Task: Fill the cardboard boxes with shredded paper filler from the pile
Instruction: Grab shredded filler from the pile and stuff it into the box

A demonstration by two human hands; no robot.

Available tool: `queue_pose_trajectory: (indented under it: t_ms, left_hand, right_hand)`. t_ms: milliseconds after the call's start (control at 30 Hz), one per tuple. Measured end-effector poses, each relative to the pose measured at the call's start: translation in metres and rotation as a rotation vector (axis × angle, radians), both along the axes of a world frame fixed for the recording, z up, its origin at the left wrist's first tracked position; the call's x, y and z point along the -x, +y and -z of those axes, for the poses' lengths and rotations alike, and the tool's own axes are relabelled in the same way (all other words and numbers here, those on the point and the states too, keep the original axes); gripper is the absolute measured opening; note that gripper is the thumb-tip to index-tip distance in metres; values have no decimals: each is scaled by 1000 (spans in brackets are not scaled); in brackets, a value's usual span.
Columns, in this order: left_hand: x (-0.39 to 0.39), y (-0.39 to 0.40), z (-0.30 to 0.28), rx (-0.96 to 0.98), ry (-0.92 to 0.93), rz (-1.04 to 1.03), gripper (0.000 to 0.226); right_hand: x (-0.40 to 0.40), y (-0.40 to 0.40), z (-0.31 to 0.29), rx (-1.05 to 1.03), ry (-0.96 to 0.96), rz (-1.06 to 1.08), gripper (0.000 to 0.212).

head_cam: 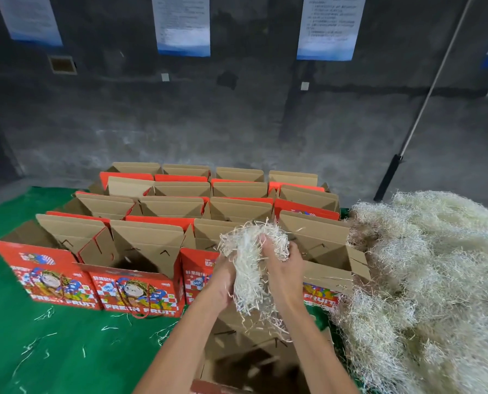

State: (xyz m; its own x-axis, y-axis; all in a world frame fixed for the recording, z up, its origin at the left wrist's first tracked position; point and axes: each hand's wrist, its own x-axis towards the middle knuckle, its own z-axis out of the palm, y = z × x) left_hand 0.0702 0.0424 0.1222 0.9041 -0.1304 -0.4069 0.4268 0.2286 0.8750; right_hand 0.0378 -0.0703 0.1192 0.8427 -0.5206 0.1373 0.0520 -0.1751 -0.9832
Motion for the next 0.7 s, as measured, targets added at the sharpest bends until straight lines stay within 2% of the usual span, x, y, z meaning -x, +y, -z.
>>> queue_pose_trajectory:
  t_ms: [67, 133, 200, 267, 333, 433, 533, 567, 700]
  left_hand:
    - [3, 8, -4, -3, -20, 23, 92]
    - [4, 14, -3, 37, -35, -33, 109]
    - [6, 15, -4, 37, -107, -59, 109]
    - [12, 8, -4, -23, -229, -59, 109]
    - [17, 2, 2, -58, -260, -109, 110]
    - [18, 6, 14, -96, -192, -182, 83]
    - [9, 18, 13, -91, -150, -273, 53]
    - [7, 23, 10, -80, -127, -303, 50]
    - [-5, 45, 8, -80, -105, -363, 47]
  right_hand:
    - [-2, -1, 2, -45, -24, 57, 87]
    - [-4, -4, 2, -93, -54, 89, 88]
    - [-4, -1, -1, -58, -59, 81, 93]
    - [-4, 6, -1, 28, -57, 81, 85]
    - [-2, 15, 0, 129, -71, 101, 79]
    - [2, 23, -2, 150, -75, 94, 86]
    - [0, 12, -1, 71, -65, 93, 74]
    - [0, 9, -2, 44, -51, 83, 72]
    - [5, 2, -8, -50, -58, 22, 96]
